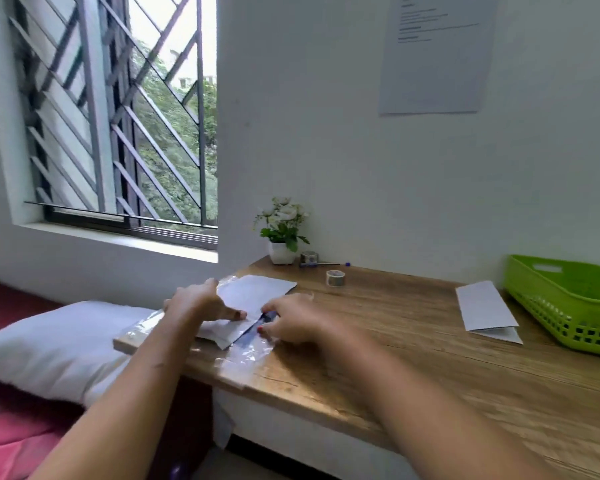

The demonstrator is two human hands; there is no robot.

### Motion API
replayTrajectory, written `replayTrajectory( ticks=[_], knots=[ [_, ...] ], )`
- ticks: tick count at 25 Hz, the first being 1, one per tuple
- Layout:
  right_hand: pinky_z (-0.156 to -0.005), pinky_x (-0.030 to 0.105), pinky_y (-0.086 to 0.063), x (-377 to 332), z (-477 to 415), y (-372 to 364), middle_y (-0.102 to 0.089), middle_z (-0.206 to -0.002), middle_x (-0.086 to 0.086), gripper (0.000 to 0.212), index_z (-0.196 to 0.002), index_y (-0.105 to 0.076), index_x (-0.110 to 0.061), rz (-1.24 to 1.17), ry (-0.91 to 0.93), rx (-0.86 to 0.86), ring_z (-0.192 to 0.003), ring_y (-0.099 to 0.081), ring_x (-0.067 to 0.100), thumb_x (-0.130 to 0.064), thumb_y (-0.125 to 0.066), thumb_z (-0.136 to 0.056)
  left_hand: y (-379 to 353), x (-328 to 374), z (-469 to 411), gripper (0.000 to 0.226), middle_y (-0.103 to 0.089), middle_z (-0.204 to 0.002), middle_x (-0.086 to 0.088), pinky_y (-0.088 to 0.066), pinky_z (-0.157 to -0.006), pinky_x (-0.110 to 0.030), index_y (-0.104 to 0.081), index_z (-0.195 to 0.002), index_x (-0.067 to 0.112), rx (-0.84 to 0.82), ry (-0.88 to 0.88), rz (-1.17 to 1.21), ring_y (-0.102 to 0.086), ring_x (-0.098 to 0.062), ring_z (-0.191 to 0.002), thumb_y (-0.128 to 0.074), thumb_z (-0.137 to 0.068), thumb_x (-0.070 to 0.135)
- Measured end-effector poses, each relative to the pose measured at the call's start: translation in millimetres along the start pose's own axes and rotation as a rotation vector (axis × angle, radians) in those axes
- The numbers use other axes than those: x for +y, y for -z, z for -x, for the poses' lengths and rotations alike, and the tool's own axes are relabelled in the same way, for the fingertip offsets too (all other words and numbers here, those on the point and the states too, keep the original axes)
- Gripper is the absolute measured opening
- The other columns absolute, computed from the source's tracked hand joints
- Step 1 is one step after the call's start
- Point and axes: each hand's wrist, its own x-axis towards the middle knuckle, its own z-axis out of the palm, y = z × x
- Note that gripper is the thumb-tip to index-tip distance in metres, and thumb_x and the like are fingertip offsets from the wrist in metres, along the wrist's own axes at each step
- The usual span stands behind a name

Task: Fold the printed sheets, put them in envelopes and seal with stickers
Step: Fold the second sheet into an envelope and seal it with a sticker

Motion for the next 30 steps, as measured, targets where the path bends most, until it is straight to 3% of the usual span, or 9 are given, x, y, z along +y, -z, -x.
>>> replayTrajectory(
  ticks=[4, 8, 10, 13, 16, 20, 23, 27, 30],
  knots=[
    [-0.110, 0.050, -0.026, -16.5, -11.5, -12.9, -0.047, -0.144, 0.001, 0.050, -0.137, -0.046, -0.027, 0.028, -0.127, 0.085, -0.132, -0.041, 0.024, -0.034, -0.057, -0.088, -2.2, 0.0, 8.8, 0.076, -0.055, -0.131, -0.011, -0.044, -0.090, -0.033, -0.043, -0.130, 0.022, 0.154, -0.075, 0.196, -0.051, -0.031, -0.119, -0.076, -0.068, 0.051],
    [-0.094, 0.042, -0.051, -2.5, -6.8, -8.2, -0.050, -0.135, 0.010, 0.066, -0.144, -0.033, -0.021, -0.604, -0.165, 0.131, -0.110, -0.058, 0.024, -0.019, -0.065, -0.085, -3.3, 12.4, 10.6, 0.027, -0.064, -0.113, -0.014, -0.051, -0.083, -0.037, -0.065, -0.099, 0.027, 0.182, -0.162, 0.840, -0.060, -0.029, -0.092, -0.070, -0.078, 0.011],
    [-0.089, 0.043, -0.055, 8.5, 0.3, 1.7, -0.051, -0.131, 0.012, 0.076, -0.146, -0.027, -0.017, -0.841, -0.190, 0.223, -0.109, -0.058, 0.027, -0.008, -0.068, -0.081, 1.4, 26.6, 18.6, 0.021, -0.065, -0.109, -0.018, -0.054, -0.081, -0.042, -0.067, -0.083, 0.028, 0.154, -0.226, 1.183, -0.060, -0.029, -0.083, -0.067, -0.080, 0.007],
    [-0.070, 0.038, -0.056, 27.7, 13.1, 30.8, -0.047, -0.137, 0.014, 0.083, -0.148, -0.020, -0.015, -1.059, -0.212, 0.348, -0.110, -0.056, 0.029, 0.003, -0.065, -0.081, 11.4, 65.4, 30.2, 0.022, -0.063, -0.109, -0.010, -0.053, -0.083, -0.039, -0.066, -0.088, 0.028, 0.229, -0.356, 1.299, -0.057, -0.025, -0.088, -0.063, -0.084, 0.007],
    [-0.085, 0.045, -0.054, 67.4, 26.3, 65.9, -0.047, -0.140, 0.014, 0.082, -0.149, -0.022, -0.009, -1.220, -0.215, 0.528, -0.115, -0.057, 0.032, 0.009, -0.063, -0.080, 16.9, 122.8, 37.3, 0.027, -0.062, -0.117, -0.009, -0.051, -0.074, -0.028, -0.064, -0.106, 0.025, 0.191, -0.455, 1.354, -0.057, -0.020, -0.088, -0.062, -0.085, 0.008],
    [-0.088, 0.035, -0.054, 115.3, 66.0, 106.8, -0.067, -0.115, 0.009, 0.043, -0.117, -0.063, -0.008, -0.956, -0.242, 0.766, -0.099, -0.064, 0.022, 0.010, -0.055, -0.079, 4.9, 200.1, 48.0, 0.052, -0.050, -0.128, -0.011, -0.049, -0.077, -0.029, -0.048, -0.133, 0.020, -0.047, -0.545, 1.055, -0.056, -0.026, -0.101, -0.062, -0.085, 0.008],
    [-0.088, 0.023, -0.045, 132.9, 93.0, 130.7, -0.066, -0.109, 0.000, 0.043, -0.117, -0.066, -0.014, -0.450, -0.275, 0.886, -0.107, -0.058, 0.019, 0.005, -0.046, -0.084, -11.8, 242.3, 53.5, 0.060, -0.025, -0.146, -0.009, -0.044, -0.100, -0.037, -0.040, -0.137, 0.028, 0.049, -0.623, 0.826, -0.043, -0.031, -0.125, -0.054, -0.085, 0.000],
    [-0.096, 0.034, -0.043, 143.5, 80.0, 125.3, -0.063, -0.124, 0.008, 0.046, -0.127, -0.059, -0.019, 0.247, -0.343, 0.640, -0.128, -0.044, 0.027, 0.000, -0.043, -0.089, -36.8, 266.7, 42.7, 0.082, -0.015, -0.150, -0.004, -0.032, -0.110, -0.040, -0.025, -0.140, 0.039, 0.178, -0.816, 0.713, -0.027, -0.028, -0.135, -0.045, -0.077, -0.009],
    [-0.083, 0.035, -0.046, 143.7, 62.0, 85.3, -0.063, -0.116, 0.015, 0.032, -0.116, -0.061, -0.007, 0.412, -0.312, 0.392, -0.111, -0.057, 0.030, -0.001, -0.043, -0.091, -68.1, 268.3, 22.0, 0.054, -0.044, -0.140, -0.011, -0.034, -0.105, -0.035, -0.047, -0.133, 0.022, 0.124, -0.994, 0.400, -0.042, -0.028, -0.130, -0.049, -0.081, 0.008]
  ],
)
